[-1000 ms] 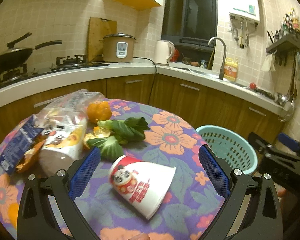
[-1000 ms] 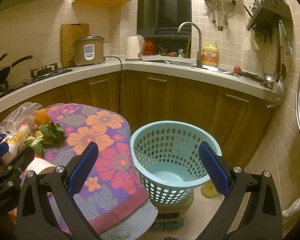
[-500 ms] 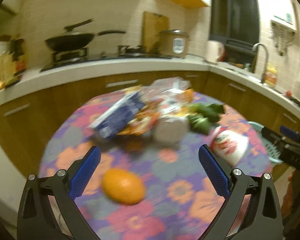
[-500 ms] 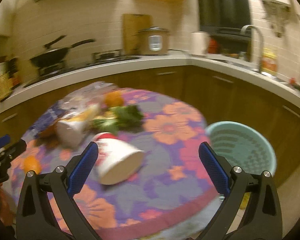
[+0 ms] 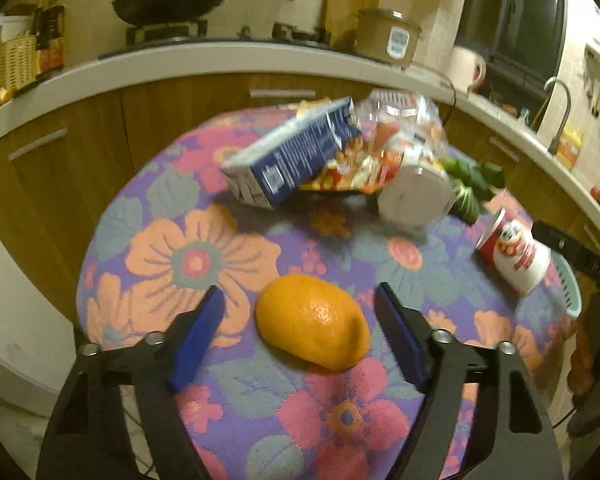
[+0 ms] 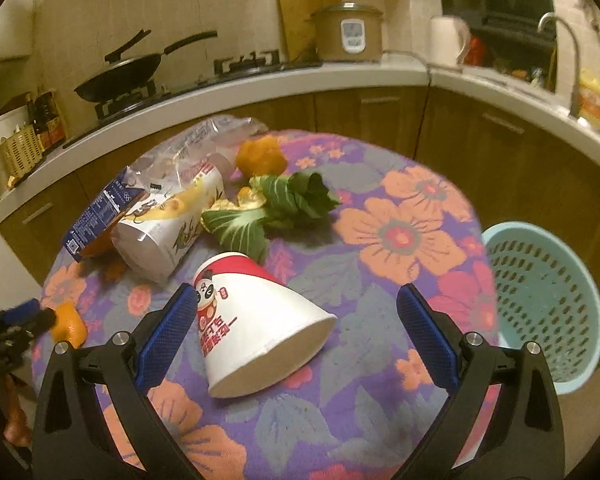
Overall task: Collect trash
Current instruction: 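Grasp the orange peel with the left tool while the right tool grasps the paper cup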
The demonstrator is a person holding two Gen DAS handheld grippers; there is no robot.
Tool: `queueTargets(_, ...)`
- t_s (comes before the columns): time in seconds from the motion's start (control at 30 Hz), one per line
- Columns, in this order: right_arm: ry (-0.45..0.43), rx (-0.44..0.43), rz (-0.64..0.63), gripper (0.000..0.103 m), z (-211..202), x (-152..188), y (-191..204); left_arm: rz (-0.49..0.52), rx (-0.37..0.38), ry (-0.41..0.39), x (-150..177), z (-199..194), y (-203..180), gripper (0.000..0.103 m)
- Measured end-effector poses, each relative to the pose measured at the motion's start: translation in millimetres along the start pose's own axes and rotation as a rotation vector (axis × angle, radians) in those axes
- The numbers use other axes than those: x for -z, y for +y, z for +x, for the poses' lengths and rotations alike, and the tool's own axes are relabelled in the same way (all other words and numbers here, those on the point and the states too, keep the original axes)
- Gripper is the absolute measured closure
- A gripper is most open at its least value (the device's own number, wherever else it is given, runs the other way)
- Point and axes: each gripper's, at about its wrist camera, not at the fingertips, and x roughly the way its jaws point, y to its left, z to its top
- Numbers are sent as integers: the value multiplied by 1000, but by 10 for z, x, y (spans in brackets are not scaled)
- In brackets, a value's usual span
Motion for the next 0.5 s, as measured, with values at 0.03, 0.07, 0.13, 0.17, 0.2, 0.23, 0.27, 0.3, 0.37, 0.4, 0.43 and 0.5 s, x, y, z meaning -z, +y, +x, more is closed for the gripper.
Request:
queueTargets(0.03, 14, -6, 2, 8, 40, 1, -7, -3, 3, 17, 9, 46, -1, 38)
queueTargets(0.07, 35, -17, 6, 8, 99, 2, -18, -6, 4, 28, 16, 74, 1, 44)
queueTargets(0.13, 65, -71, 40, 8, 187, 13, -64, -19, 12, 34, 30, 102, 15, 45)
queueTargets(0.17, 74, -87, 55, 8, 212, 13, -76, -22, 10, 32, 29, 98, 20, 46)
queueTargets(0.2, 82, -100, 67, 8, 237, 14, -83, -20, 6, 31, 26, 98, 22, 48)
queueTargets(0.23, 92, -115, 77, 8, 264, 16, -90, -19, 3, 30, 26, 99, 21, 50)
queueTargets(0.27, 109, -133, 89, 8, 298, 21, -91, -20, 4, 30, 18, 105, 13, 54)
queueTargets(0.3, 120, -144, 94, 8, 318, 25, -80, -22, 8, 30, 10, 111, 5, 57)
queueTargets(0.37, 136, -163, 103, 10, 348, 39, -69, -15, 17, 31, -7, 119, -23, 64)
queueTargets(0.4, 138, -179, 106, 16, 348, 38, -65, -13, 30, 33, -17, 120, -40, 72)
queueTargets(0.43, 137, -202, 115, 23, 340, 43, -69, -15, 55, 34, -26, 121, -57, 75)
queueTargets(0.5, 140, -229, 122, 36, 344, 47, -61, -7, 60, 32, -37, 136, -115, 82)
